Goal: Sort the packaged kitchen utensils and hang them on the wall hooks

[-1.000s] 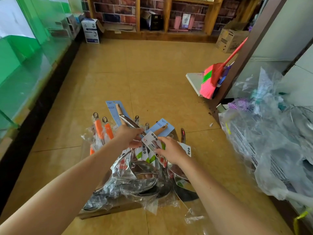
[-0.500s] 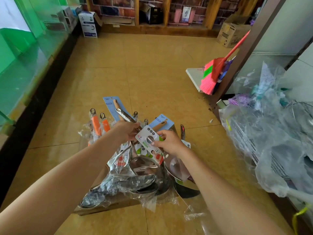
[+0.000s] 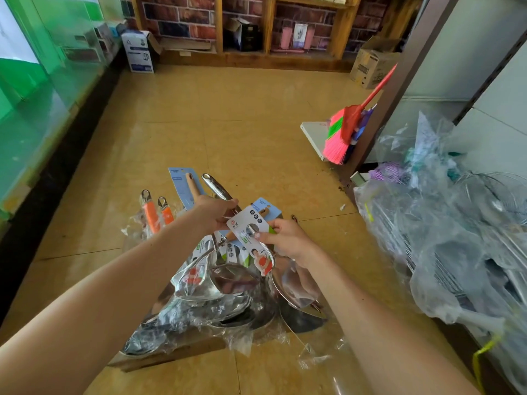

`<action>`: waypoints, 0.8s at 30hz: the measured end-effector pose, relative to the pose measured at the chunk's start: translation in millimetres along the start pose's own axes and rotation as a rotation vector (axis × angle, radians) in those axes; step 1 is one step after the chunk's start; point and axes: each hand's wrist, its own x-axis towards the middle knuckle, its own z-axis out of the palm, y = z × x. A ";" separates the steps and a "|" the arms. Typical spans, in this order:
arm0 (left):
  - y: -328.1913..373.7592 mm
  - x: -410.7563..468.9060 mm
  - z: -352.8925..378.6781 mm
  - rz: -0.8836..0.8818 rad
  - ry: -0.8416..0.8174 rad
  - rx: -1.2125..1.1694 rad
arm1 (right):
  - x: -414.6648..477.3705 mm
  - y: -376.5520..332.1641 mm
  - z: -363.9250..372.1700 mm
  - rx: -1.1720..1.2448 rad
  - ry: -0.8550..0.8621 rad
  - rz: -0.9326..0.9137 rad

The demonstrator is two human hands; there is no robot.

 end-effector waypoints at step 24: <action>94.3 -138.0 81.6 0.324 -0.188 0.143 | -138.1 -61.3 -100.1 0.043 0.288 -0.182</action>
